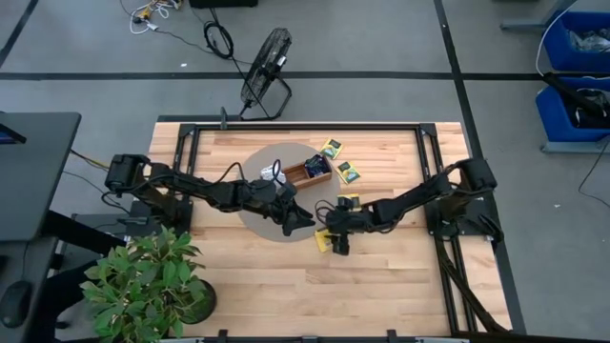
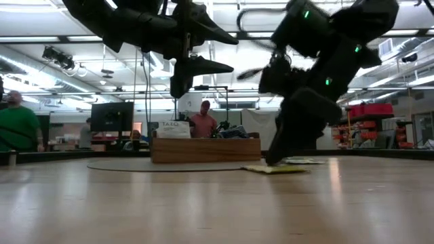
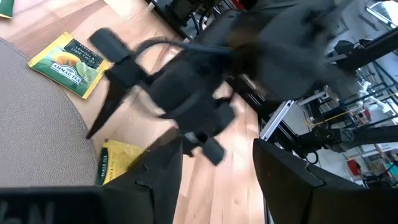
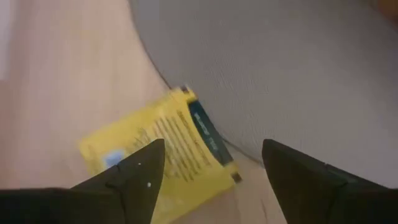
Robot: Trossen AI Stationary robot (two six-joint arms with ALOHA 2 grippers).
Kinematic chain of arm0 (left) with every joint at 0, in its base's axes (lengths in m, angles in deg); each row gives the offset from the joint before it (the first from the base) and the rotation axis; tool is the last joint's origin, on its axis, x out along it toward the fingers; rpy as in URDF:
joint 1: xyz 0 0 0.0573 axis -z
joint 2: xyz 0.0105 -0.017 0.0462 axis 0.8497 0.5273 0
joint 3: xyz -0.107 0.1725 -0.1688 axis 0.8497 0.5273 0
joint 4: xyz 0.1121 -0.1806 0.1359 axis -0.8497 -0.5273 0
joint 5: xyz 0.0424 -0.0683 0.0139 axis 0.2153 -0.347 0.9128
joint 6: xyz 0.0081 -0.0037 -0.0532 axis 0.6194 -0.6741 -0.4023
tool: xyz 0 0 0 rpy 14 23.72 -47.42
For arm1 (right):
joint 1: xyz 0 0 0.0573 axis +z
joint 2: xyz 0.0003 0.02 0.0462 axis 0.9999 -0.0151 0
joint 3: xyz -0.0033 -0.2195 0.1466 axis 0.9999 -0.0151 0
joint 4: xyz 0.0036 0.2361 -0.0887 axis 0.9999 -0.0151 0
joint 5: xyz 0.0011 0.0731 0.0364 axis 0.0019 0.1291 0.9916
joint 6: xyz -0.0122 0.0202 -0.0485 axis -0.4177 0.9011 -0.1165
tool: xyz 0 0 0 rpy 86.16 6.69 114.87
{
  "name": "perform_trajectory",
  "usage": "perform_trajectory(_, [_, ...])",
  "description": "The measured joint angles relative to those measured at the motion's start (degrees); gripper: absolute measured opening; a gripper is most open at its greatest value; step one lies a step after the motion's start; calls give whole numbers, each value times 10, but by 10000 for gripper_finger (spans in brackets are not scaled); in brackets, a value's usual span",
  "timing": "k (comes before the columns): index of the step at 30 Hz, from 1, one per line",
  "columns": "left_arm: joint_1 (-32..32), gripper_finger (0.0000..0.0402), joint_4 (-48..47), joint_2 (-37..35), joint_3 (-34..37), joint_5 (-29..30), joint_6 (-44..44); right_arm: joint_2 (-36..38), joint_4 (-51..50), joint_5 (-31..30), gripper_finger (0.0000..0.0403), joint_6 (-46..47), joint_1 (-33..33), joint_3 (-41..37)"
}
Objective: Pick & Place Tea
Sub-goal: Put the yellow tea bag into the middle section of the wooden organizer
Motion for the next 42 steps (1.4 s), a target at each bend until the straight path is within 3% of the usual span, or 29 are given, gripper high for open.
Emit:
perform_trajectory(3, [0,201,-3,0,0,0,0,-26,5,27,270,1,-3,2])
perform_trajectory(10, [0,201,-4,0,0,0,-1,-42,1,29,229,22,5,3])
perform_trajectory(26, [-3,201,-4,0,0,-1,3,-44,-1,0,11,21,4,1])
perform_trajectory(42, [-15,201,-4,0,0,-1,-28,71,-53,-89,1,-48,18,17])
